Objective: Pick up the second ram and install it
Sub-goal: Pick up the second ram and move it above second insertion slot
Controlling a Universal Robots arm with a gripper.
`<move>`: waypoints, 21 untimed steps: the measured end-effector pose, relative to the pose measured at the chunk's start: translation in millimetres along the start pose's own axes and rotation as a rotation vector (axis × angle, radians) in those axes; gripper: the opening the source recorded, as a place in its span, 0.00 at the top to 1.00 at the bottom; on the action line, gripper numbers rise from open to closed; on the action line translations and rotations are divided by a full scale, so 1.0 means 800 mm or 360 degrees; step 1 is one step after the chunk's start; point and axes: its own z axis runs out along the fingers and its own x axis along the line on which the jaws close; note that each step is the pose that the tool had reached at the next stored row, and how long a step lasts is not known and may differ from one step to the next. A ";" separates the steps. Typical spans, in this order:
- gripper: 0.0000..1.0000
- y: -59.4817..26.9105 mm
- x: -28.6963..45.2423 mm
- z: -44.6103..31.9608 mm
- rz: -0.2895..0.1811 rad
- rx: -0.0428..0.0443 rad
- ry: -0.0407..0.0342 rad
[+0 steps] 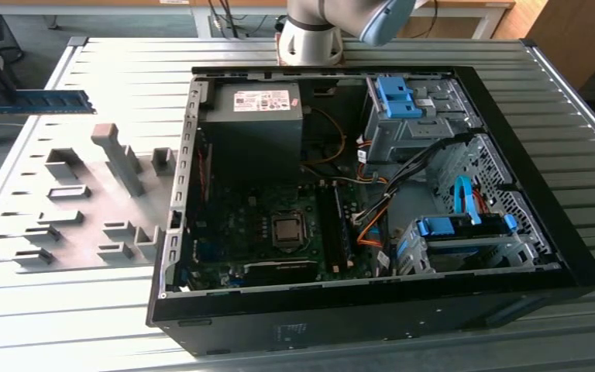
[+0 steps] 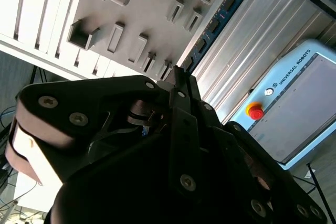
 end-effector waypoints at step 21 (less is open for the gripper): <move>0.86 -0.039 -0.0016 -0.0007 0.0000 0.0000 0.0000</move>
